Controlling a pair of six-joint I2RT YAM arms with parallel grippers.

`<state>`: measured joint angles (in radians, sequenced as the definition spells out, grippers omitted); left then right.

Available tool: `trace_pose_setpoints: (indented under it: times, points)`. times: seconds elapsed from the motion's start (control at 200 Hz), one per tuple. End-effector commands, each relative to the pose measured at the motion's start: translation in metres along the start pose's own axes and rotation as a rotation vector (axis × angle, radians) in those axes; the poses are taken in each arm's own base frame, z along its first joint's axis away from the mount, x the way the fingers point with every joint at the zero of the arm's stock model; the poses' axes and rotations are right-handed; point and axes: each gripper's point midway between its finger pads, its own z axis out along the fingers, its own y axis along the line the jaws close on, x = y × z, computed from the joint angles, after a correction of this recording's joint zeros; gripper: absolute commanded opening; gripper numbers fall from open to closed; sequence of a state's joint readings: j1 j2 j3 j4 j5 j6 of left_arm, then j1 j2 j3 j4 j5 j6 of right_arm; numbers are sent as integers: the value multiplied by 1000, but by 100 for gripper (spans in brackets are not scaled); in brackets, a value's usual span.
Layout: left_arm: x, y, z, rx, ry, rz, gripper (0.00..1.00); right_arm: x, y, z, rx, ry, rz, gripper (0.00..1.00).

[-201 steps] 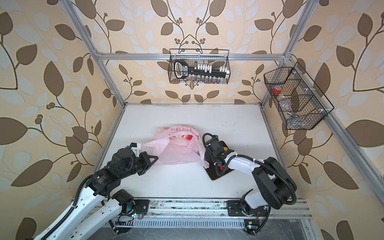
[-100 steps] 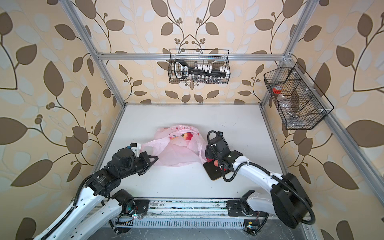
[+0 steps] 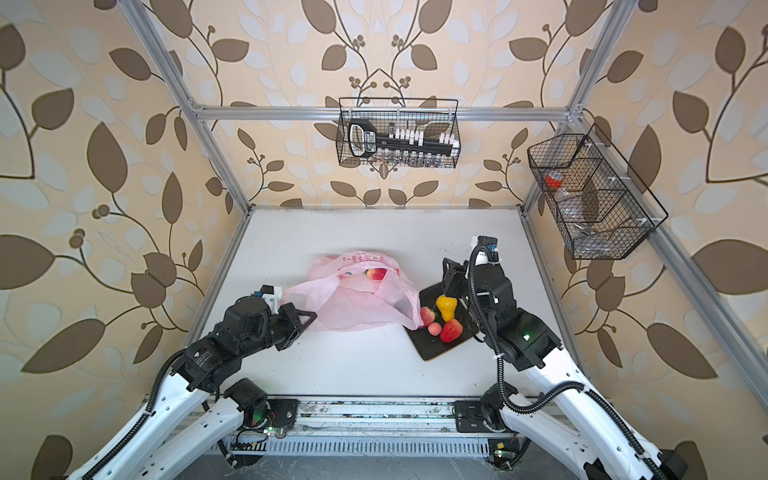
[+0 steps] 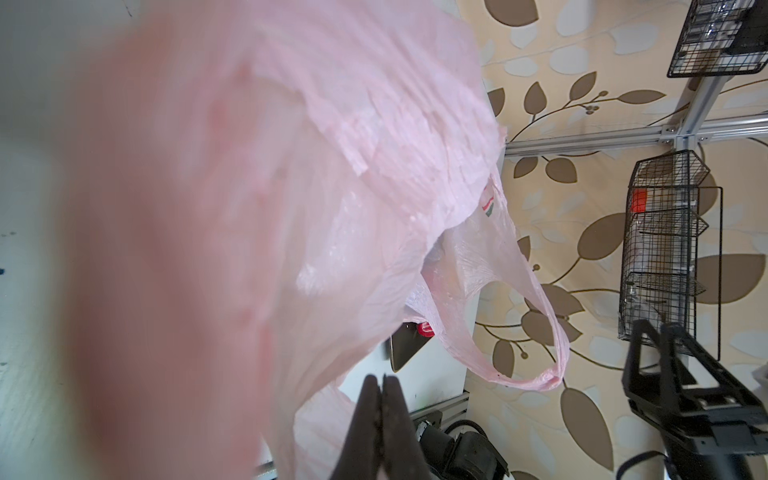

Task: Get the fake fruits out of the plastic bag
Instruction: 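Open the right gripper to release the apple and raise it, then move the right gripper back into the bag opening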

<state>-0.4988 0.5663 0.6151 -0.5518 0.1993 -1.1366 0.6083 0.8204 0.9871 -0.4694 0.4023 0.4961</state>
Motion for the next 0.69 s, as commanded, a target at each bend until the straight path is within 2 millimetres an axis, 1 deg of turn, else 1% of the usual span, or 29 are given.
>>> trace_pose_setpoints:
  times: [0.0,0.005,0.01,0.015,0.035,0.045,0.05,0.065,0.07,0.085,0.15,0.21,0.255,0.3,0.315,0.34,0.36,0.435,0.48,0.6,0.69]
  points:
    - [0,-2,2,12,-3,1,0,14,43,4,-146,90,-107,52]
    - [0,-3,2,12,-3,1,0,15,44,4,-149,93,-107,52]
    - [0,-2,2,12,-4,1,0,17,51,5,-168,101,-113,52]
    - [0,-2,2,11,-3,1,0,17,51,5,-168,101,-113,52]
    - [0,-2,2,11,-4,1,0,24,68,4,-216,117,-128,51]
    - [0,-3,2,11,-5,1,0,25,71,4,-223,121,-131,51]
    - [0,-3,2,11,-4,1,0,27,77,4,-239,125,-137,51]
    - [0,-3,2,13,-4,2,0,32,86,4,-258,135,-146,51]
    - [0,-3,2,12,-4,1,0,32,86,4,-258,135,-146,51]
    - [0,-3,2,12,-5,2,0,38,98,4,-283,145,-158,51]
    - [0,-3,1,12,-5,3,0,64,137,5,-354,183,-216,51]
    - [0,-3,1,10,-5,4,0,87,162,11,-376,221,-244,52]
    - [0,-3,1,11,-7,4,0,106,176,22,-386,268,-238,51]
    - [0,-4,1,13,-6,5,0,124,183,36,-374,309,-206,51]
    - [0,-4,1,14,-6,7,0,126,186,39,-374,311,-195,52]
    - [0,-4,1,14,-6,6,0,138,190,48,-366,334,-182,52]
    - [0,-4,0,15,-4,8,0,142,194,54,-361,335,-161,52]
    - [0,-5,-1,17,-3,10,0,163,196,77,-296,359,-106,52]
    - [0,-5,-2,18,-5,11,0,169,199,91,-267,351,-60,52]
    - [0,-5,-3,23,-8,12,0,194,203,128,-225,382,86,52]
    - [1,-7,-4,26,-2,17,0,207,206,154,-182,397,146,54]
